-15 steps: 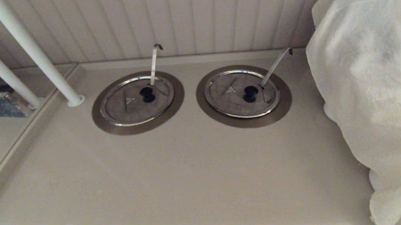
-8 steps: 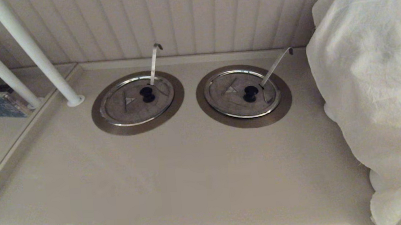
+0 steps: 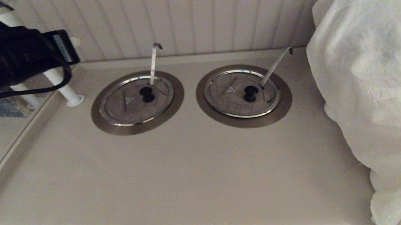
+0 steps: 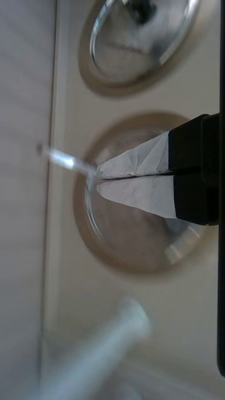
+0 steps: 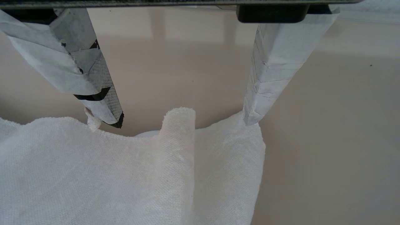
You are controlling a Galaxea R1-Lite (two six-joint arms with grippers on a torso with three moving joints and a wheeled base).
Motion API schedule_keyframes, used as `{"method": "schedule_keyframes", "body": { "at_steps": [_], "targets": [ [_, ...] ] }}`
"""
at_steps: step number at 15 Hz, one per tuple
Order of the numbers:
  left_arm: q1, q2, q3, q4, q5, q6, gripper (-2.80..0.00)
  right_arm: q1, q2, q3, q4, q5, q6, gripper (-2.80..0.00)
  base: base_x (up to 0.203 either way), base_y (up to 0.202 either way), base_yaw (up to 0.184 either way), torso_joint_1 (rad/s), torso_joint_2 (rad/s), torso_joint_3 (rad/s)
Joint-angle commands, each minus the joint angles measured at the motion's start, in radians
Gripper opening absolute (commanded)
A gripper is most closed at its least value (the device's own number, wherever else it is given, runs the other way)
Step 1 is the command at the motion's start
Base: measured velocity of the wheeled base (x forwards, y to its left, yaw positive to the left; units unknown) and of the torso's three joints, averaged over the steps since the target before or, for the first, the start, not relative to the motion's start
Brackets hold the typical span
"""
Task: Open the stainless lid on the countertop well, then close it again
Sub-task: Open the lid
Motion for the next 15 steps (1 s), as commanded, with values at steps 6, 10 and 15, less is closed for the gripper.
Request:
{"method": "schedule_keyframes", "body": {
  "at_steps": [6,10,15],
  "targets": [
    [-0.058,0.333,0.016,-0.294,0.036,-0.035,-2.8,0.0,-0.002,0.002,0.0,0.0,-0.002,0.0,0.0,0.0,0.0,0.0,0.0,0.0],
    [-0.054,0.417,0.026,-0.385,0.078,-0.041,-2.8,0.0,-0.002,0.002,0.0,0.0,0.0,0.0,0.0,0.0,0.0,0.0,0.0,0.0],
    [-0.041,0.534,-0.019,-0.443,0.103,-0.046,0.0,0.0,-0.002,0.002,0.0,0.0,0.0,0.0,0.0,0.0,0.0,0.0,0.0,0.0]
  ]
}}
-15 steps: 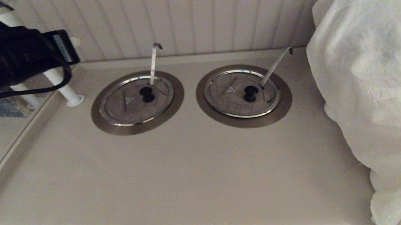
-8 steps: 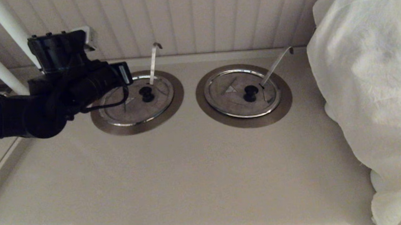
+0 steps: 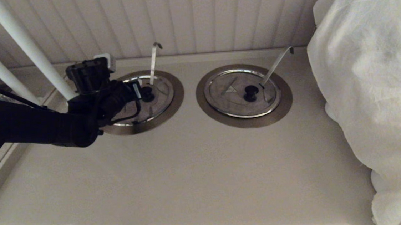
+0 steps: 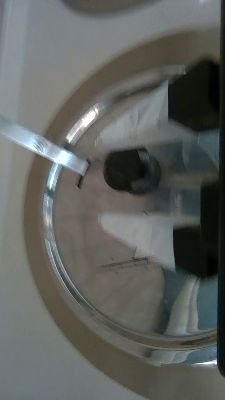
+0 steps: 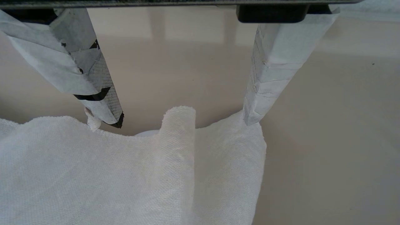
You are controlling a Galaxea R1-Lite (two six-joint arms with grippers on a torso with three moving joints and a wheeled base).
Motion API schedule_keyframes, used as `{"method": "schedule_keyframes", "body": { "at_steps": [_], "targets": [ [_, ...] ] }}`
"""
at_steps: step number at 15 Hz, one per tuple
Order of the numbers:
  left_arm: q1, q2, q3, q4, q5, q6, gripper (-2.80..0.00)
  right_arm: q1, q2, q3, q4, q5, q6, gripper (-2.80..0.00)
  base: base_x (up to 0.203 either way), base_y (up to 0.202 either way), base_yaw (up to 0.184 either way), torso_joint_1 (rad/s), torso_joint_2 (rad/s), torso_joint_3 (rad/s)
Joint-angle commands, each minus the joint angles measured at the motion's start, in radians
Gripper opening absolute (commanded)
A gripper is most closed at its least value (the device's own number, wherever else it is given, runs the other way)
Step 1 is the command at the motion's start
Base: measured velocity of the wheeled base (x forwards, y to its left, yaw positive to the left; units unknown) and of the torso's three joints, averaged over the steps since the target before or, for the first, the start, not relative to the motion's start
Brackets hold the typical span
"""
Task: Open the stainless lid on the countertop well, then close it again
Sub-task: Open the lid
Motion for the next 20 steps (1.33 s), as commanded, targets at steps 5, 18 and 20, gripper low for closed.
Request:
{"method": "schedule_keyframes", "body": {
  "at_steps": [5,18,20],
  "targets": [
    [0.001,0.057,0.012,-0.07,-0.001,0.0,0.0,0.0,-0.002,0.002,0.0,0.001,-0.001,0.0,0.0,0.0,0.0,0.0,0.0,0.0],
    [-0.046,0.118,0.015,-0.13,0.062,0.004,0.0,0.0,-0.002,0.002,0.0,0.0,-0.001,0.0,0.0,0.0,0.0,0.0,0.0,0.0],
    [-0.042,0.126,0.012,-0.132,0.072,0.017,0.0,0.0,-0.002,0.002,0.0,0.0,-0.001,0.0,0.0,0.0,0.0,0.0,0.0,0.0]
  ]
}}
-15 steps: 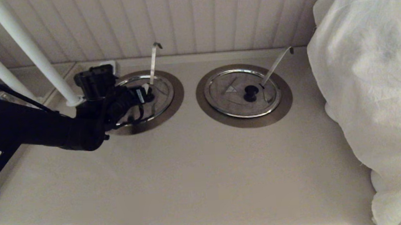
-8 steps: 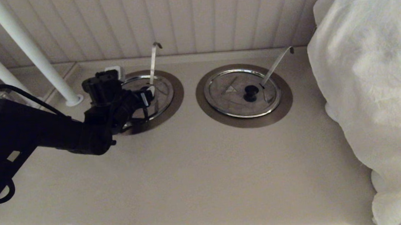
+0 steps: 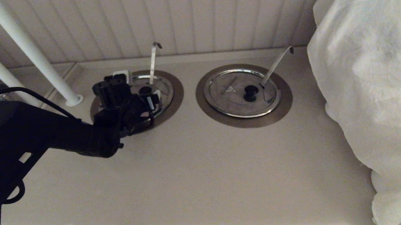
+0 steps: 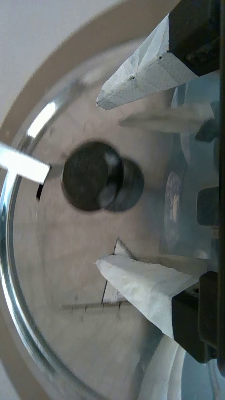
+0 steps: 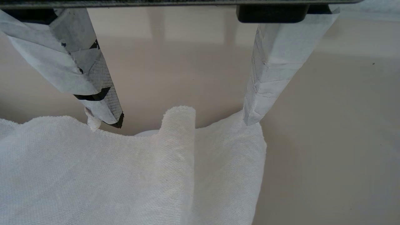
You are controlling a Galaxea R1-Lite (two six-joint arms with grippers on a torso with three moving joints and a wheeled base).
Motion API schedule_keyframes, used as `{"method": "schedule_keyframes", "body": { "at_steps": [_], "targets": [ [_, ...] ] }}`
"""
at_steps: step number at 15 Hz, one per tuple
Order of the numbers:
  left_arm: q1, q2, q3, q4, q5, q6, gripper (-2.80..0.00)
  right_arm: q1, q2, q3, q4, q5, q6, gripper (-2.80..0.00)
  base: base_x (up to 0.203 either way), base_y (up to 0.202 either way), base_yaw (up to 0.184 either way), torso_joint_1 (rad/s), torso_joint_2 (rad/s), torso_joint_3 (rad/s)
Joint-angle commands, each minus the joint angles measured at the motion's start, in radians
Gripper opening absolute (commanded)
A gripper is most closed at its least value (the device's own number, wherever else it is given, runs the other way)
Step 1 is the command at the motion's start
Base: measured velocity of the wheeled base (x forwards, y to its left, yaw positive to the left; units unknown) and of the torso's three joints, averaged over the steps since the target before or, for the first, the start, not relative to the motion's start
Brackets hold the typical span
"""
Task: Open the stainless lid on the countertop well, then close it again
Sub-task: Open the lid
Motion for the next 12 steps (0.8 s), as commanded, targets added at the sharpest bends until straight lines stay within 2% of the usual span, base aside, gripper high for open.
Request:
{"method": "schedule_keyframes", "body": {
  "at_steps": [1,7,12],
  "targets": [
    [0.005,0.009,0.0,-0.005,0.004,0.014,0.0,0.001,-0.002,0.002,0.0,0.0,-0.001,0.0,0.0,0.0,0.0,0.0,0.0,0.0],
    [0.028,0.022,-0.001,-0.008,0.006,0.047,0.0,0.0,-0.002,0.002,0.0,0.001,0.0,0.0,0.0,0.0,0.0,0.0,0.0,0.0],
    [0.036,0.008,-0.001,-0.008,0.017,0.051,0.0,0.0,-0.002,0.002,0.0,0.0,0.0,0.0,0.0,0.0,0.0,0.0,0.0,0.0]
  ]
}}
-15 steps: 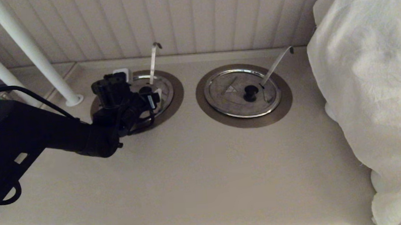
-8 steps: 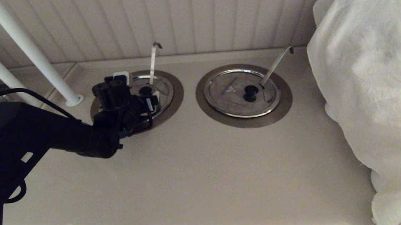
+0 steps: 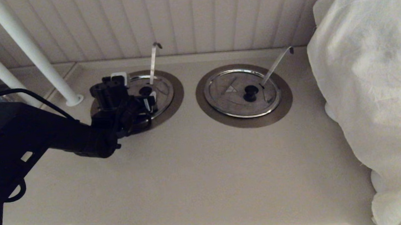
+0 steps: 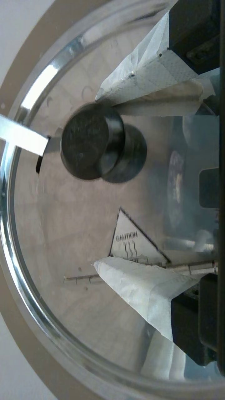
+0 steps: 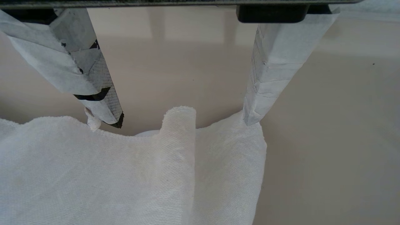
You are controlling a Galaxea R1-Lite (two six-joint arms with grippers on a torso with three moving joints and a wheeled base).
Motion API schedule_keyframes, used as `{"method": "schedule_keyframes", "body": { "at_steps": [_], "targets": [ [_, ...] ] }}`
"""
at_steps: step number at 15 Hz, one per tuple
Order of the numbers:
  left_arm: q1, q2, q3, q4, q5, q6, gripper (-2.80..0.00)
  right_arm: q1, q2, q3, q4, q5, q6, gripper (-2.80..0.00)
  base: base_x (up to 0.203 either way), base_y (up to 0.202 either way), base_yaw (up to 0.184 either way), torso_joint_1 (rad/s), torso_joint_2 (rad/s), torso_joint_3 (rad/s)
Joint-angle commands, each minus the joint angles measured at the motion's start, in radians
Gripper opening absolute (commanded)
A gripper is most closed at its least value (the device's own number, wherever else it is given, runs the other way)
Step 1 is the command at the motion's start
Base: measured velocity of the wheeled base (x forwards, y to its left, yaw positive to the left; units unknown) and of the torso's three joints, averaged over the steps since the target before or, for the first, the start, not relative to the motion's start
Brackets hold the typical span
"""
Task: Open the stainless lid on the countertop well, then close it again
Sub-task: Open the lid
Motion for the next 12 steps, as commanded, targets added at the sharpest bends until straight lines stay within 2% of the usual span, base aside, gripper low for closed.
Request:
{"method": "schedule_keyframes", "body": {
  "at_steps": [1,12],
  "targets": [
    [0.001,-0.01,0.0,-0.005,0.003,0.003,0.0,0.0,-0.002,0.002,0.0,0.0,0.0,0.0,0.0,0.0,0.0,0.0,0.0,0.0],
    [0.026,-0.048,0.004,-0.005,0.001,0.009,0.0,0.0,-0.002,0.002,0.0,0.002,0.0,0.0,0.0,0.0,0.0,0.0,0.0,0.0]
  ]
}}
